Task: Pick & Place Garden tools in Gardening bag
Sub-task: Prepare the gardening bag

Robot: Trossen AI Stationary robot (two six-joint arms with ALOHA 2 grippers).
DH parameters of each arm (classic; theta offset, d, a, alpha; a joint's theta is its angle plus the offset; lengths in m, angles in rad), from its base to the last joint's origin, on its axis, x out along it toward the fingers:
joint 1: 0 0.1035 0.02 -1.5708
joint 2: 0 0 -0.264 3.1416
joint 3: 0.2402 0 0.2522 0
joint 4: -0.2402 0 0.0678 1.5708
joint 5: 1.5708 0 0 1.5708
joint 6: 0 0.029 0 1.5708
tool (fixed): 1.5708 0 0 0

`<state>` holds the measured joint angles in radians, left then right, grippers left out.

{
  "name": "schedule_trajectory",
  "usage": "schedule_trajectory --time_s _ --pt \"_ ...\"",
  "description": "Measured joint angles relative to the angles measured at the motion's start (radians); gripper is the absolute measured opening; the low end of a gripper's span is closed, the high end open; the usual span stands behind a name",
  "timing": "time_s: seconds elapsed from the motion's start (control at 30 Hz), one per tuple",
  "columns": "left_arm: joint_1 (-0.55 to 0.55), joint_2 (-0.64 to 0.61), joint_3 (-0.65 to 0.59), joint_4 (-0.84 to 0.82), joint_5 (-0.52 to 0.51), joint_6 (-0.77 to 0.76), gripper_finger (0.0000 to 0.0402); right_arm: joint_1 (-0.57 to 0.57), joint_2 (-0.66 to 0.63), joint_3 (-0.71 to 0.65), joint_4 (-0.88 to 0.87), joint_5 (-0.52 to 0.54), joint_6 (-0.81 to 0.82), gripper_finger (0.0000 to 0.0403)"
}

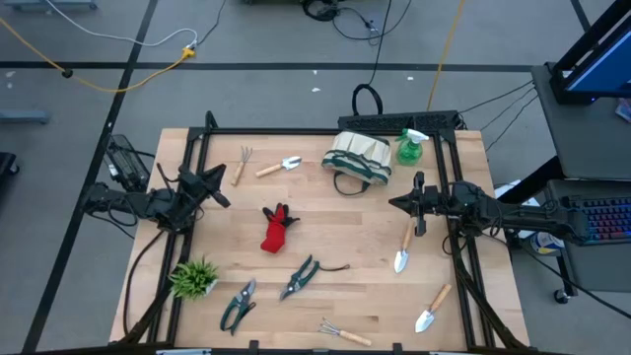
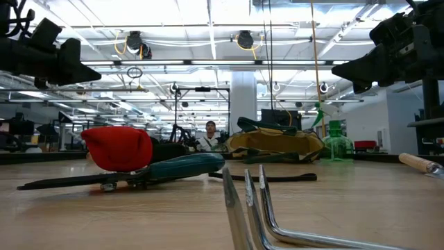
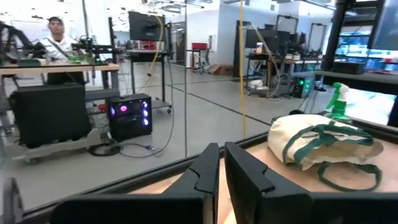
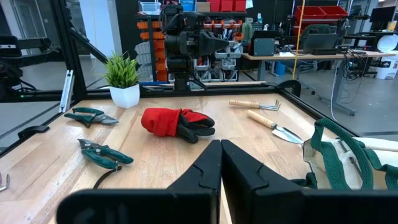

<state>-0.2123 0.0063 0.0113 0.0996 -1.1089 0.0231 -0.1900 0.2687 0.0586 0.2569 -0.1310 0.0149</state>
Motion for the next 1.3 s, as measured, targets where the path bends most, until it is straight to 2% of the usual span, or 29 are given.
schedule_trajectory --time_s 0.2,0.47,0.73,1.1,1.3 --pt "0.0 0.0 0.0 0.001 0.111 0.023 0.0031 0.0 0.0 0.0 0.0 0.0 0.0 0.0004" --pt "0.0 0.0 0.0 0.001 0.352 0.02 0.0031 0.0 0.0 0.0 0.0 0.0 0.0 0.0004" --pt "0.0 0.0 0.0 0.003 0.429 0.018 0.004 0.0 0.0 0.0 0.012 0.0 0.0 0.0004" --pt "0.0 0.0 0.0 0.01 0.479 0.016 0.0139 0.0 0.0 0.0 0.015 0.0 0.0 0.0004" --pt "0.0 0.0 0.0 0.002 0.498 -0.005 0.016 0.0 0.0 0.0 0.023 0.0 0.0 0.0004"
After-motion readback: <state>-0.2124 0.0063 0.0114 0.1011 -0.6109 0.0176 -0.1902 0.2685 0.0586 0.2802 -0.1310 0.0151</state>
